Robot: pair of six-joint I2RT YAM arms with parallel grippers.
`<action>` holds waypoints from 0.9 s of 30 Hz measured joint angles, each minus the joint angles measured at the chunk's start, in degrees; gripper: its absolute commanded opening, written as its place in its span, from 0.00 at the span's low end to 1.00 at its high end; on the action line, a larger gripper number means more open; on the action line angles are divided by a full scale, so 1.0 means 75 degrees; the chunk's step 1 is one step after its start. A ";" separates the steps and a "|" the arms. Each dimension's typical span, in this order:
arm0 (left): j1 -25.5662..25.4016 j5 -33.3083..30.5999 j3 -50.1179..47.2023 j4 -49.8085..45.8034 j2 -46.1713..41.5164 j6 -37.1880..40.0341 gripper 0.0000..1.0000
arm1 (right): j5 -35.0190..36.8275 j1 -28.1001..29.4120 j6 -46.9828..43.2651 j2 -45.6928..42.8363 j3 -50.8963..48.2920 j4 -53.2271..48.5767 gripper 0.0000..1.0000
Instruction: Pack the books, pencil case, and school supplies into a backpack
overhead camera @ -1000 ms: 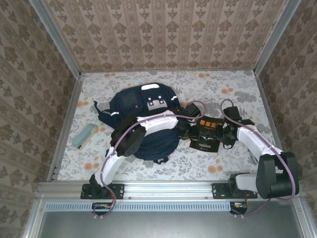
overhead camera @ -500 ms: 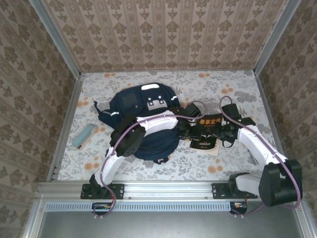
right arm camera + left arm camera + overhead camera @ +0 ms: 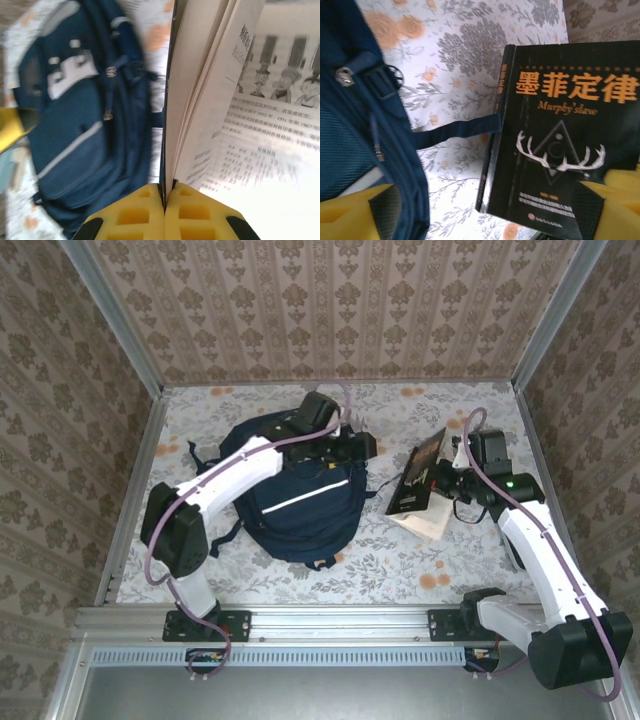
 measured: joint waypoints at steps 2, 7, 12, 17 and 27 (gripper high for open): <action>0.0227 0.0277 -0.0408 0.0280 -0.0143 -0.0108 1.00 | -0.0676 0.0000 0.0023 0.0000 0.0058 0.0321 0.00; 0.0525 0.1087 -0.0970 0.0857 -0.0157 -0.0425 1.00 | -0.2250 0.0038 0.0420 0.0058 0.0064 0.1346 0.00; 0.0673 0.2005 -0.1201 0.1912 -0.0157 -0.0994 1.00 | -0.3284 0.0140 0.0880 0.0347 0.0102 0.2279 0.00; 0.0740 0.2748 -0.1294 0.2771 -0.0157 -0.1550 1.00 | -0.3905 0.0230 0.1271 0.0699 0.0102 0.2876 0.00; 0.1064 0.3290 -0.1716 0.3480 -0.0143 -0.2069 1.00 | -0.4465 0.0230 0.1859 0.1003 0.0102 0.3838 0.00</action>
